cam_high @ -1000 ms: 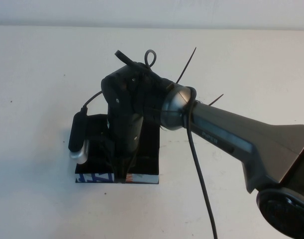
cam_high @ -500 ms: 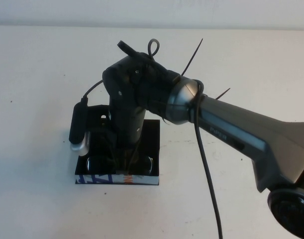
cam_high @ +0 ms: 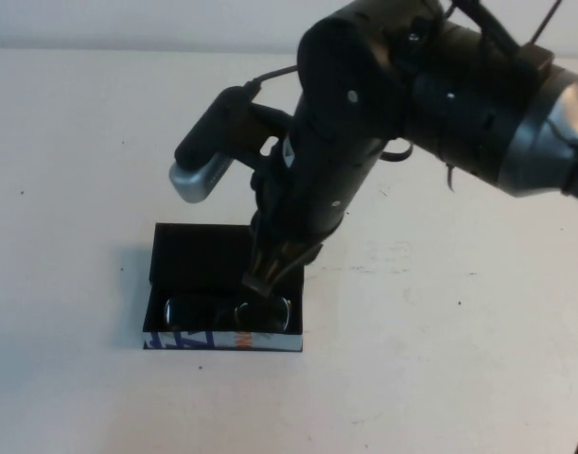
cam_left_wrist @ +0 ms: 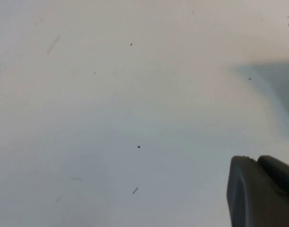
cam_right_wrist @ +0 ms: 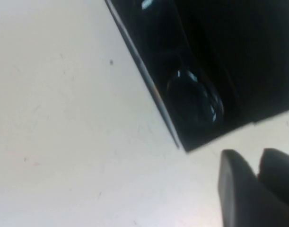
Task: Return glasses to glasses case
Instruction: Place the glasses in the glasses case, then close the glasses case
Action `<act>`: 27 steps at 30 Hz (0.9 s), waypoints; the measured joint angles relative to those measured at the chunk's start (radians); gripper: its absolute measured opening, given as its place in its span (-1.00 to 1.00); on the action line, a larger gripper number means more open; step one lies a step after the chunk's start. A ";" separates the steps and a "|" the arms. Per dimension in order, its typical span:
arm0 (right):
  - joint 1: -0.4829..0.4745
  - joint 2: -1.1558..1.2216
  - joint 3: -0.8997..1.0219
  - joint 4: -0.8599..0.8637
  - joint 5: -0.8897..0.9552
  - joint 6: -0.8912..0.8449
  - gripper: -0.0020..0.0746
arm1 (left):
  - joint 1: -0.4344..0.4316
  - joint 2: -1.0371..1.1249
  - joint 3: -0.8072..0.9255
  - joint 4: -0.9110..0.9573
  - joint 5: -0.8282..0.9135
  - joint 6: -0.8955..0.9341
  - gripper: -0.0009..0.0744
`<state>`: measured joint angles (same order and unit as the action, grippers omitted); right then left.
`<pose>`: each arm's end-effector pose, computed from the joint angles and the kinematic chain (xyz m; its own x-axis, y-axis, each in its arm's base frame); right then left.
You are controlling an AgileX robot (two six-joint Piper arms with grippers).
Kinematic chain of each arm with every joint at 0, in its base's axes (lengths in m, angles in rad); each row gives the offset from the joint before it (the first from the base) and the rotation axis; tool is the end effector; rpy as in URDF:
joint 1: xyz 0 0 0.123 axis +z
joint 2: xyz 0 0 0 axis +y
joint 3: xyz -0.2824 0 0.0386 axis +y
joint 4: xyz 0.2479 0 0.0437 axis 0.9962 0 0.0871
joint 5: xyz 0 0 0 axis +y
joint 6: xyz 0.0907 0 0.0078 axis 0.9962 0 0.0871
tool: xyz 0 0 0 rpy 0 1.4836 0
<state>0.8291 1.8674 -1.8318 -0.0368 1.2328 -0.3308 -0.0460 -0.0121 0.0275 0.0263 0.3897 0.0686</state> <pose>0.2747 0.2952 0.3324 -0.3436 -0.8726 -0.3471 -0.8957 0.4156 -0.1580 0.0521 -0.0015 0.1695 -0.3074 0.1070 -0.9455 0.0653 0.9937 0.0913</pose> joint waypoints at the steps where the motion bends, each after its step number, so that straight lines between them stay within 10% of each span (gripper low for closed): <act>1: 0.000 -0.025 0.028 -0.007 0.005 0.022 -0.76 | 0.000 0.000 0.000 0.000 0.000 0.000 -0.99; 20: -0.031 -0.057 0.077 0.009 -0.044 0.068 -0.98 | 0.000 0.000 0.000 0.005 -0.005 0.007 -0.99; 27: -0.031 -0.057 0.077 0.011 -0.047 0.077 -0.98 | 0.000 0.000 0.000 -0.206 -0.266 -0.227 -0.99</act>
<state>0.7978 1.8103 -1.7545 -0.0263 1.1858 -0.2534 -0.0460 -0.0121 0.0275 -0.1792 0.1235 -0.1579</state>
